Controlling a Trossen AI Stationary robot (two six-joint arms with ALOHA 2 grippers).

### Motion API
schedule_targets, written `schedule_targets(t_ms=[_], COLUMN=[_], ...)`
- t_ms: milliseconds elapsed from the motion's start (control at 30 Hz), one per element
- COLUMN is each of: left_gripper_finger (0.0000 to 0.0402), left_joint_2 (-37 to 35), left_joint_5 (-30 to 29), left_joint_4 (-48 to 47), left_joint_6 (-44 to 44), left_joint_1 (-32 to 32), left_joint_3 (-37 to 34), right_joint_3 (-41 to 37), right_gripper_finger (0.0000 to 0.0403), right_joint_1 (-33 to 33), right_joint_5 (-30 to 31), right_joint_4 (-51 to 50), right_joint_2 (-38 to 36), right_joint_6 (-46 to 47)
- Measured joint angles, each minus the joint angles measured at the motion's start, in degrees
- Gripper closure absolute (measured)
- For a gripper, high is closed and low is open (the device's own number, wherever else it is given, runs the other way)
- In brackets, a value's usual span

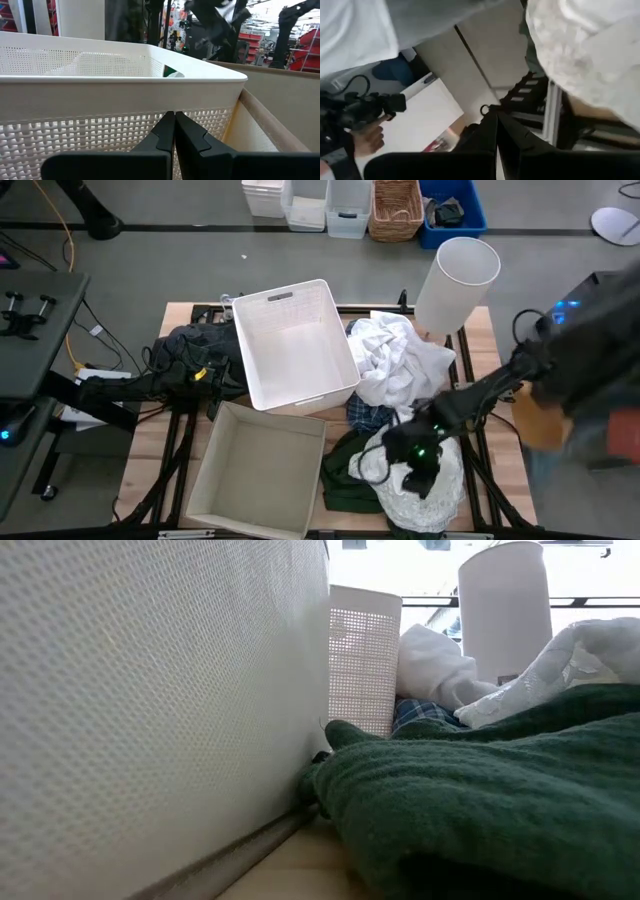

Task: Sort clothes
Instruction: Put the white dress into the white bin

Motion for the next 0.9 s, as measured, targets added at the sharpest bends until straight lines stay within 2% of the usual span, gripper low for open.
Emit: schedule_targets(t_ms=[67, 100, 167, 267, 300, 400, 533, 633, 733, 900], left_gripper_finger=[0.0401, 0.0401, 0.0401, 0.0401, 0.0401, 0.0401, 0.0401, 0.0401, 0.0401, 0.0401], left_joint_2=[0.00, 0.00, 0.00, 0.00, 0.00, 0.00, 0.00, 0.00, 0.00, 0.00], left_joint_5=[0.00, -0.02, -0.02, -0.01, -0.01, 0.00, 0.00, 0.00, 0.00, -0.01], left_joint_4=[0.00, 0.00, 0.00, 0.00, 0.00, 0.00, 0.00, -0.02, 0.00, 0.00], left_joint_6=[0.00, 0.00, 0.00, 0.00, 0.00, 0.00, 0.00, 0.00, 0.00, 0.00], left_joint_1=[0.02, 0.02, 0.02, 0.02, 0.02, 0.02, 0.02, 0.02, 0.02, 0.02], left_joint_3=[0.00, 0.00, -0.01, -0.01, -0.01, -0.02, 0.00, -0.02, 0.00, -0.01], right_joint_3=[1.60, 3.09, 7.66, 15.74, 17.53, 19.10, 17.39, 15.67, 13.16, 6.00], right_gripper_finger=[0.0402, 0.0402, 0.0402, 0.0402, 0.0402, 0.0402, 0.0399, 0.0373, 0.0318, 0.0194], right_joint_1=[0.78, 1.17, 2.43, 6.36, 7.89, 11.40, 9.46, 7.67, 6.75, 5.13], right_joint_5=[0.02, 2.23, 12.81, 35.62, 41.32, 50.87, 50.34, 47.03, 43.14, 40.10], right_joint_4=[-1.19, -2.82, -8.95, -19.42, -21.59, -23.55, -24.82, -25.04, -24.94, -20.51], right_joint_2=[1.65, 1.90, 1.74, 1.45, 1.51, 2.08, 2.12, 2.18, 2.13, 2.15], right_joint_6=[2.46, 3.39, 5.65, 10.72, 12.26, 12.61, 10.74, 6.16, 1.15, -1.70])
